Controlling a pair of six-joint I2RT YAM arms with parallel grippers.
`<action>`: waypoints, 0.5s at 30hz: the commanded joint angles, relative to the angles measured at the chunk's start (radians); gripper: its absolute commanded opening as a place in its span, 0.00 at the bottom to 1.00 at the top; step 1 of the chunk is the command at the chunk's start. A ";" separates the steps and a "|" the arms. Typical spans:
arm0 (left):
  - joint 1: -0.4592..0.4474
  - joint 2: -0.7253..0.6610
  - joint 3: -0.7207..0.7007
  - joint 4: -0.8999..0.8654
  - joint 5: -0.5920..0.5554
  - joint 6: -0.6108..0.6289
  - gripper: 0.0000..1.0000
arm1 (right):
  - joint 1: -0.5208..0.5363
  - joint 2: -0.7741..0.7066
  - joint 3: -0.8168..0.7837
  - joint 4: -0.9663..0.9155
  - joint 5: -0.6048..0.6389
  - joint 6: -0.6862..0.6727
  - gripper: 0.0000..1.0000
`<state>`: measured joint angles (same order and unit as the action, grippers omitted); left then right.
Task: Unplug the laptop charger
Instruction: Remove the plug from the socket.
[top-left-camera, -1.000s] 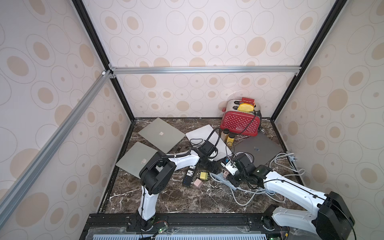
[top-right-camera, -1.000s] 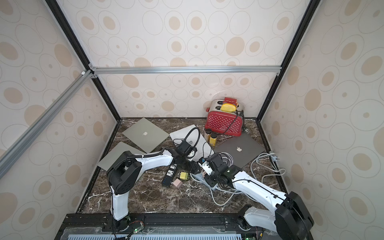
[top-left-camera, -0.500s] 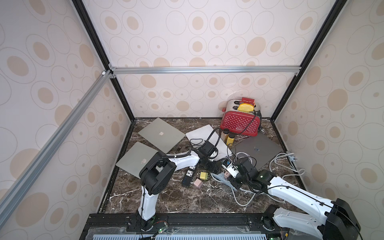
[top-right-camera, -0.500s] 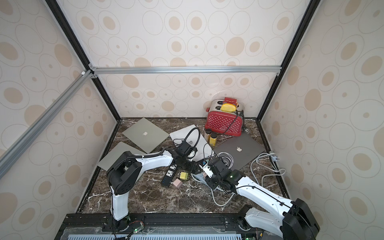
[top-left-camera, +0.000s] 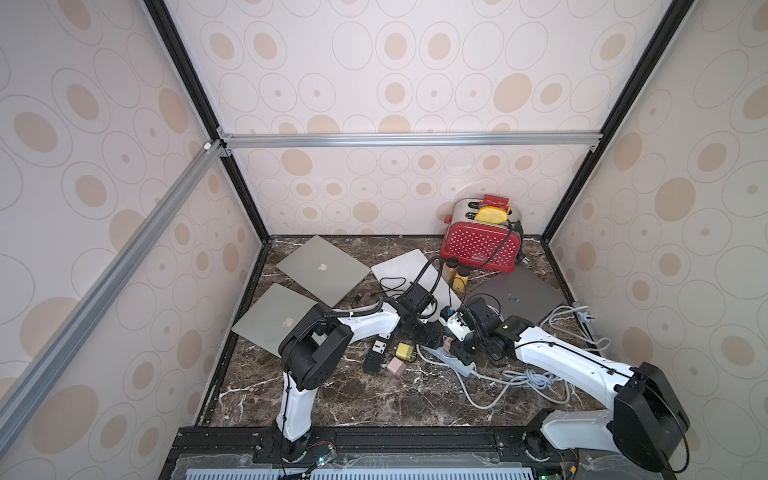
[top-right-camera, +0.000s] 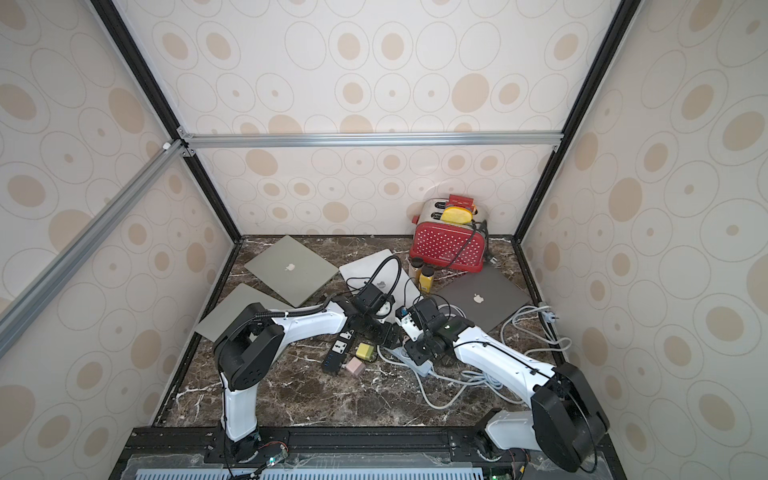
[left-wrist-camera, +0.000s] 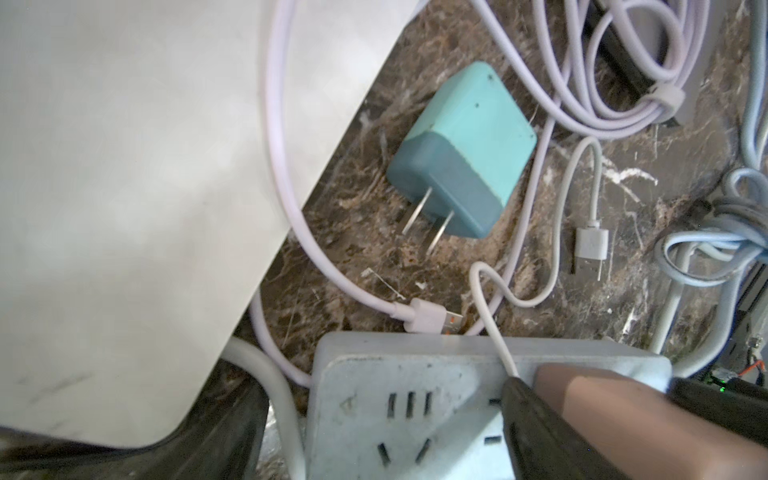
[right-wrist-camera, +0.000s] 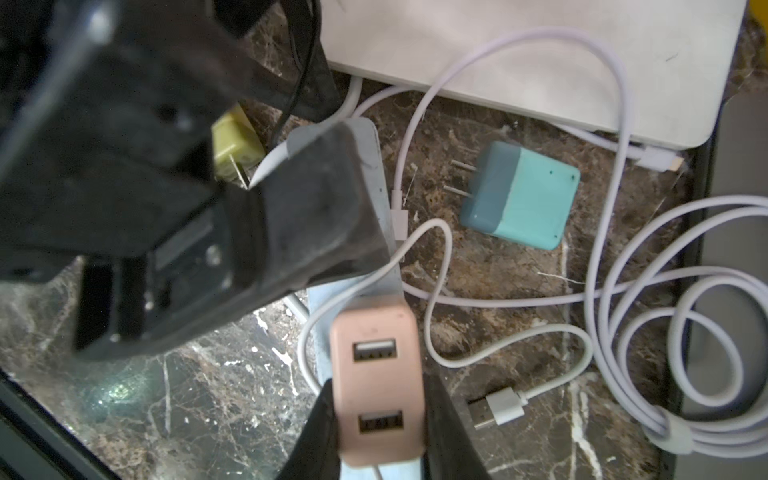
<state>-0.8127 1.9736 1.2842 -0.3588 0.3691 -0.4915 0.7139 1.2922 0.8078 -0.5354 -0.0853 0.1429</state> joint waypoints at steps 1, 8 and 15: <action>-0.039 0.135 -0.085 -0.137 0.001 0.002 0.88 | -0.020 -0.103 0.000 0.194 -0.079 0.065 0.00; -0.039 0.142 -0.080 -0.140 0.004 0.004 0.88 | -0.030 -0.229 -0.119 0.340 -0.108 0.047 0.00; -0.039 0.141 -0.085 -0.137 0.002 0.002 0.87 | -0.016 -0.142 -0.068 0.227 0.016 -0.009 0.00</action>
<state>-0.8207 1.9850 1.2854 -0.3374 0.3832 -0.4984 0.6872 1.1484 0.6708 -0.4290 -0.0971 0.1478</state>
